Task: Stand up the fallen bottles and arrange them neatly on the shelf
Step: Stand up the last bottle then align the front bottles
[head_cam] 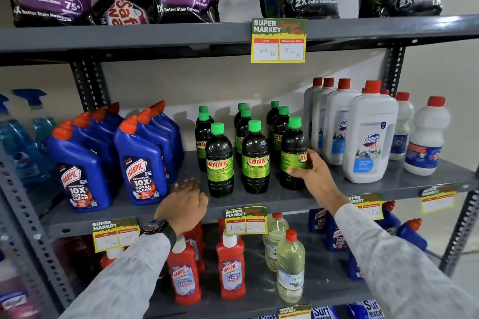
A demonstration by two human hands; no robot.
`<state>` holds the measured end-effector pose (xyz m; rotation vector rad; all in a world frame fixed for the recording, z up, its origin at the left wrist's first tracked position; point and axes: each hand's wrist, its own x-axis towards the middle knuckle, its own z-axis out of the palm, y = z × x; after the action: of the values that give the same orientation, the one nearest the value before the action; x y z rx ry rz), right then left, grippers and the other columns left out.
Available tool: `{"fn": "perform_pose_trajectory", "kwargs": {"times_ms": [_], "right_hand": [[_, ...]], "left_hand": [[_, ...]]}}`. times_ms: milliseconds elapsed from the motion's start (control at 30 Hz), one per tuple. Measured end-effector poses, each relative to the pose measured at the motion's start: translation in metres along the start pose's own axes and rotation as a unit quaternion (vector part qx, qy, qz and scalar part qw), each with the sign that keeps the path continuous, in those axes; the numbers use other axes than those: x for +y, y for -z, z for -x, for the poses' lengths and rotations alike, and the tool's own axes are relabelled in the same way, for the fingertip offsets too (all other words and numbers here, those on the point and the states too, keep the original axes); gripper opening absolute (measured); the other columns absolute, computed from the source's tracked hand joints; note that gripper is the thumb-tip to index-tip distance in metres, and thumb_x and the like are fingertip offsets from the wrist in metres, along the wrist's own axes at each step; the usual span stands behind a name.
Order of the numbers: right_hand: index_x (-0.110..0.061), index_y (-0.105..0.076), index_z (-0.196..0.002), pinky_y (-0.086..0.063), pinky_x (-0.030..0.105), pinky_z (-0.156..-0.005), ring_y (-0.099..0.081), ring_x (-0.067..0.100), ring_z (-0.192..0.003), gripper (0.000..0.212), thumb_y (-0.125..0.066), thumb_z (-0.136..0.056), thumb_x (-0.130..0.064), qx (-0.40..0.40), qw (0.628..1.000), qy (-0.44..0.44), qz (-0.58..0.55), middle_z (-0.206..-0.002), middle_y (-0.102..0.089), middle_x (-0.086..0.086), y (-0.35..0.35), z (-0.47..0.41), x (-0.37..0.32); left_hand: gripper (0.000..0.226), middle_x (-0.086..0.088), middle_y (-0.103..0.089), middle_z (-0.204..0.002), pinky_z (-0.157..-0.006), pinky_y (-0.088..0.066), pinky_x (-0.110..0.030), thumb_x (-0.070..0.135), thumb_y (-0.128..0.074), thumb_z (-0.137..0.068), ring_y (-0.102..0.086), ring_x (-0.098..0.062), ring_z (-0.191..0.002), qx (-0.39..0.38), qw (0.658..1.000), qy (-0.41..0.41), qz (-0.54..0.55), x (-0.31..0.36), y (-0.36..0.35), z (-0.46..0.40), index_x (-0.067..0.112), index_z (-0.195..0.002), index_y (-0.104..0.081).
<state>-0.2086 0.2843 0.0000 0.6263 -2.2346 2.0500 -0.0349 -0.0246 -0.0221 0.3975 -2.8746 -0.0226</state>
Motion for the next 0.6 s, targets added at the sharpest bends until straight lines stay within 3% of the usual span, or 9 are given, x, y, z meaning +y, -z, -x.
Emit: {"fn": "perform_pose_trajectory", "kwargs": {"times_ms": [100,167,233,333,433,600], "right_hand": [[-0.014,-0.059,-0.13,-0.055,0.035,-0.094,-0.068,0.02,-0.108,0.064,-0.091,-0.075,-0.014,0.051,0.997,0.018,0.054,-0.122,-0.071,0.005,-0.0061,0.0031,-0.0021],[-0.021,-0.057,-0.12,-0.051,0.021,-0.08,-0.067,0.007,-0.098,0.064,-0.096,-0.07,-0.02,0.083,0.993,0.041,0.073,-0.112,-0.07,-0.003,-0.008,0.0051,-0.0038],[-0.026,-0.054,-0.12,-0.05,0.016,-0.076,-0.064,-0.002,-0.097,0.069,-0.098,-0.067,-0.025,0.086,0.992,0.055,0.08,-0.109,-0.068,-0.013,-0.0081,0.0068,-0.0036],[-0.023,-0.049,-0.143,-0.049,0.02,-0.091,-0.064,0.006,-0.111,0.082,-0.094,-0.074,-0.025,0.053,0.994,0.065,0.067,-0.123,-0.065,-0.01,-0.0048,0.0085,0.0],[-0.022,-0.043,-0.155,-0.047,0.037,-0.109,-0.061,0.014,-0.124,0.081,-0.085,-0.085,-0.019,0.022,0.996,0.059,0.067,-0.138,-0.064,-0.005,-0.0005,0.0076,0.002],[-0.016,-0.044,-0.142,-0.051,0.029,-0.095,-0.063,0.016,-0.111,0.079,-0.091,-0.079,-0.027,0.073,0.99,0.056,0.109,-0.126,-0.065,-0.001,-0.007,0.0094,0.002]], "left_hand": [[0.062,-0.014,-0.028,-0.166,-0.126,-0.018,-0.042,0.035,-0.018,-0.104,-0.026,-0.024,-0.154,0.001,1.0,-0.003,-0.002,0.0019,0.001,0.0005,0.006,-0.157,-0.032],[0.061,-0.013,-0.028,-0.167,-0.126,-0.016,-0.041,0.034,-0.019,-0.105,-0.025,-0.023,-0.155,0.003,1.0,-0.001,0.001,0.0025,0.0023,0.0011,0.006,-0.157,-0.031],[0.061,-0.013,-0.027,-0.167,-0.127,-0.014,-0.041,0.034,-0.019,-0.105,-0.023,-0.022,-0.155,0.0,1.0,0.002,0.005,0.0031,0.0036,0.0022,0.006,-0.158,-0.03],[0.061,-0.012,-0.025,-0.168,-0.127,-0.013,-0.041,0.035,-0.019,-0.105,-0.022,-0.022,-0.156,-0.004,1.0,0.002,0.006,0.0042,0.0053,0.0036,0.006,-0.158,-0.029],[0.06,-0.012,-0.025,-0.168,-0.127,-0.013,-0.041,0.035,-0.018,-0.106,-0.021,-0.022,-0.156,-0.005,1.0,0.0,0.003,0.005,0.0064,0.0045,0.006,-0.158,-0.028],[0.06,-0.013,-0.025,-0.168,-0.127,-0.014,-0.041,0.034,-0.018,-0.106,-0.022,-0.022,-0.156,-0.004,1.0,0.0,0.001,0.0061,0.0082,0.0057,0.006,-0.158,-0.028]]}}
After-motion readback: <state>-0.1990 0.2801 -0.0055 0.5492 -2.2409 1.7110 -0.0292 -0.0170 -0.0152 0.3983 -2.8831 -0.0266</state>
